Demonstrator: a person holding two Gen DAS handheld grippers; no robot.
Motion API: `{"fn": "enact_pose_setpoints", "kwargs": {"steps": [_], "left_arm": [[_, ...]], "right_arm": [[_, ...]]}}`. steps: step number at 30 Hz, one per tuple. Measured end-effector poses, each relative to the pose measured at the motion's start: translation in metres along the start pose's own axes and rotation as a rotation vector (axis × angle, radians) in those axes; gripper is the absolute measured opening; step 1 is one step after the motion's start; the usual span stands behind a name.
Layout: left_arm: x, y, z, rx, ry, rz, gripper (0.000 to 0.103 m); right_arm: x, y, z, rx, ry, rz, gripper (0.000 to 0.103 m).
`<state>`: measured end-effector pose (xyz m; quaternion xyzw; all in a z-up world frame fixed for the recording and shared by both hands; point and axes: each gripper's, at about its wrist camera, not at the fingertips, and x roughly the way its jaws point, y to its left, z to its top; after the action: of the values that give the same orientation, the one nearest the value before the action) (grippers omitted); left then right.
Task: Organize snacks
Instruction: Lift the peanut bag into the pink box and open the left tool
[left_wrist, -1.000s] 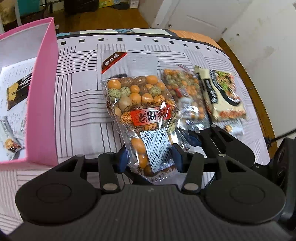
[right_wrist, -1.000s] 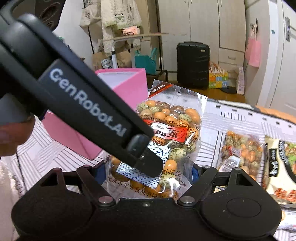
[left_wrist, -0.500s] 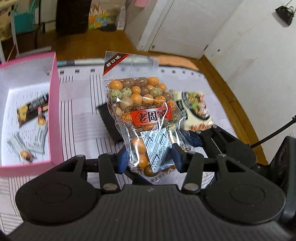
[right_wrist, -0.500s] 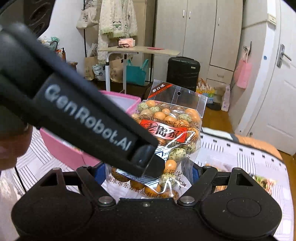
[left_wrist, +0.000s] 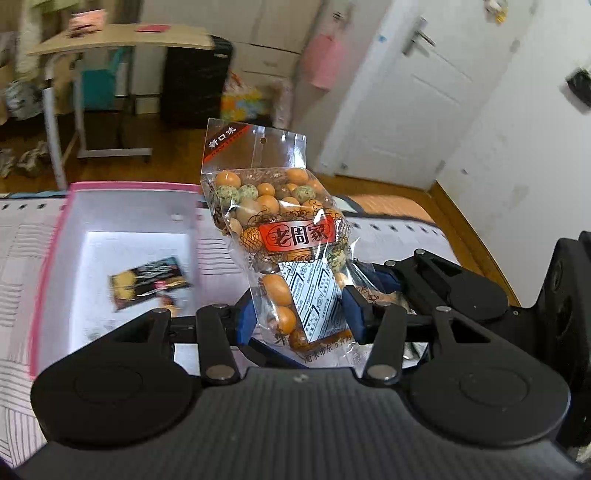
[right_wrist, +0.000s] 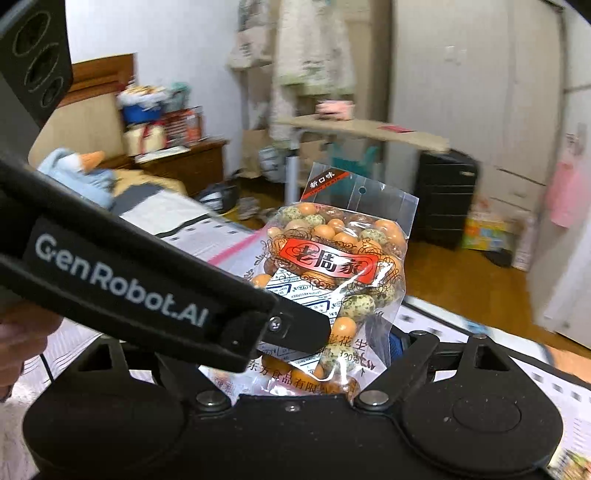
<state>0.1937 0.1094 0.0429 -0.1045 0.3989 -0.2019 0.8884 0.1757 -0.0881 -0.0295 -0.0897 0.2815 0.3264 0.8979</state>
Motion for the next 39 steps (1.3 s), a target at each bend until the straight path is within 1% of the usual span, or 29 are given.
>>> {"fn": "enact_pose_setpoints", "kwargs": {"steps": [2, 5, 8, 10, 16, 18, 19, 20, 21, 23, 25, 27, 31, 33, 36, 39], "left_arm": [[0.0, 0.026, -0.003, -0.036, -0.009, 0.024, 0.047], [0.008, 0.063, -0.006, -0.111, 0.012, 0.04, 0.047], [0.018, 0.095, -0.011, -0.167, 0.026, 0.055, 0.047], [0.026, 0.115, -0.017, -0.201, 0.04, 0.047, 0.047], [0.054, 0.153, -0.028, -0.262, 0.07, 0.06, 0.047], [0.064, 0.163, -0.032, -0.278, 0.086, 0.073, 0.047], [0.069, 0.167, -0.034, -0.282, 0.098, 0.084, 0.048], [0.073, 0.171, -0.036, -0.284, 0.112, 0.11, 0.049], [0.076, 0.173, -0.038, -0.276, 0.116, 0.156, 0.05], [0.078, 0.175, -0.039, -0.244, 0.134, 0.239, 0.049], [0.075, 0.175, -0.039, -0.219, 0.13, 0.275, 0.049], [0.068, 0.17, -0.038, -0.202, 0.112, 0.3, 0.05], [0.05, 0.15, -0.037, -0.152, 0.068, 0.308, 0.05], [0.042, 0.138, -0.035, -0.128, 0.056, 0.3, 0.05], [0.029, 0.118, -0.033, -0.108, 0.037, 0.253, 0.05], [0.016, 0.098, -0.033, -0.084, 0.015, 0.204, 0.05]], "right_arm": [[0.024, -0.005, 0.007, 0.002, 0.016, 0.062, 0.09], [0.049, 0.001, 0.004, 0.023, 0.032, 0.14, 0.09], [0.075, 0.003, 0.002, 0.038, 0.063, 0.193, 0.09], [0.091, 0.006, -0.002, 0.06, 0.086, 0.222, 0.09], [0.133, 0.007, -0.007, 0.103, 0.161, 0.244, 0.092], [0.139, 0.013, -0.012, 0.084, 0.195, 0.209, 0.096], [0.141, 0.019, -0.012, 0.037, 0.201, 0.187, 0.096], [0.14, 0.028, -0.014, -0.025, 0.206, 0.165, 0.096], [0.137, 0.035, -0.014, -0.07, 0.208, 0.137, 0.096], [0.12, 0.042, -0.014, -0.12, 0.155, 0.095, 0.096], [0.101, 0.045, -0.014, -0.162, 0.125, 0.083, 0.096], [0.082, 0.042, -0.013, -0.144, 0.098, 0.077, 0.096], [0.033, 0.023, -0.016, -0.015, 0.037, 0.086, 0.096], [0.008, 0.012, -0.02, 0.031, 0.009, 0.068, 0.096], [-0.022, -0.008, -0.029, 0.098, 0.001, 0.038, 0.096], [-0.042, -0.029, -0.036, 0.161, 0.017, 0.022, 0.096]]}}
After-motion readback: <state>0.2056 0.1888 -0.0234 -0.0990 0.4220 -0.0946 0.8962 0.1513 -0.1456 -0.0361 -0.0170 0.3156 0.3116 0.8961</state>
